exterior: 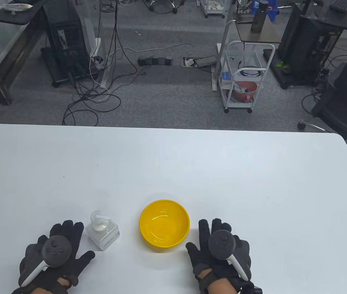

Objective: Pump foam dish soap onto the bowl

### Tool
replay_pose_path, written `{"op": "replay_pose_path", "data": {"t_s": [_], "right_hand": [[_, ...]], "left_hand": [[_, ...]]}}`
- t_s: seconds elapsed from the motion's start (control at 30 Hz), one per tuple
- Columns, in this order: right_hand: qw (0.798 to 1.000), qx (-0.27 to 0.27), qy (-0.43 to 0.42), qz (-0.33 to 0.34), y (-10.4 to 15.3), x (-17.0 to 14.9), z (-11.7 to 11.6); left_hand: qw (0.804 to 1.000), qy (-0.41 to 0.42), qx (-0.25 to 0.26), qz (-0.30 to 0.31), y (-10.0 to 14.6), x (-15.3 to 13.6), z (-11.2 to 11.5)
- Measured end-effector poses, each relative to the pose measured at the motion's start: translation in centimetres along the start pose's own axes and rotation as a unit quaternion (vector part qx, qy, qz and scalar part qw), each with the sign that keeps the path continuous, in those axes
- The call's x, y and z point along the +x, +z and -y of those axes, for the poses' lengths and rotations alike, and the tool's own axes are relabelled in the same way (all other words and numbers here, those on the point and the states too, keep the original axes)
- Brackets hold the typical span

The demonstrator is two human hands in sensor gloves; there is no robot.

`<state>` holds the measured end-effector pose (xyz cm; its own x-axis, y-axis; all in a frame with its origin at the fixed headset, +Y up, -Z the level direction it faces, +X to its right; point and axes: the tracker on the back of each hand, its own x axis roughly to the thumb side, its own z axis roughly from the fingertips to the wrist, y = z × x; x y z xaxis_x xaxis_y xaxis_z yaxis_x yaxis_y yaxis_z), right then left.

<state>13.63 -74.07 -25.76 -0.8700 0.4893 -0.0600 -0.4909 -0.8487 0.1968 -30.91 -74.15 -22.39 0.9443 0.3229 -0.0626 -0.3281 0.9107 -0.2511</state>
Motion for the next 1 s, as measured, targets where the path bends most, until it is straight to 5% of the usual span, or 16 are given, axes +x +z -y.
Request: {"op": "replay_pose_path", "data": {"t_s": [1.0], "right_hand": [[1.0,0.015,-0.009,0.011,0.22,0.21,-0.21]], "left_hand": [[1.0,0.005,0.015,0.014,0.14,0.21,-0.23]]}}
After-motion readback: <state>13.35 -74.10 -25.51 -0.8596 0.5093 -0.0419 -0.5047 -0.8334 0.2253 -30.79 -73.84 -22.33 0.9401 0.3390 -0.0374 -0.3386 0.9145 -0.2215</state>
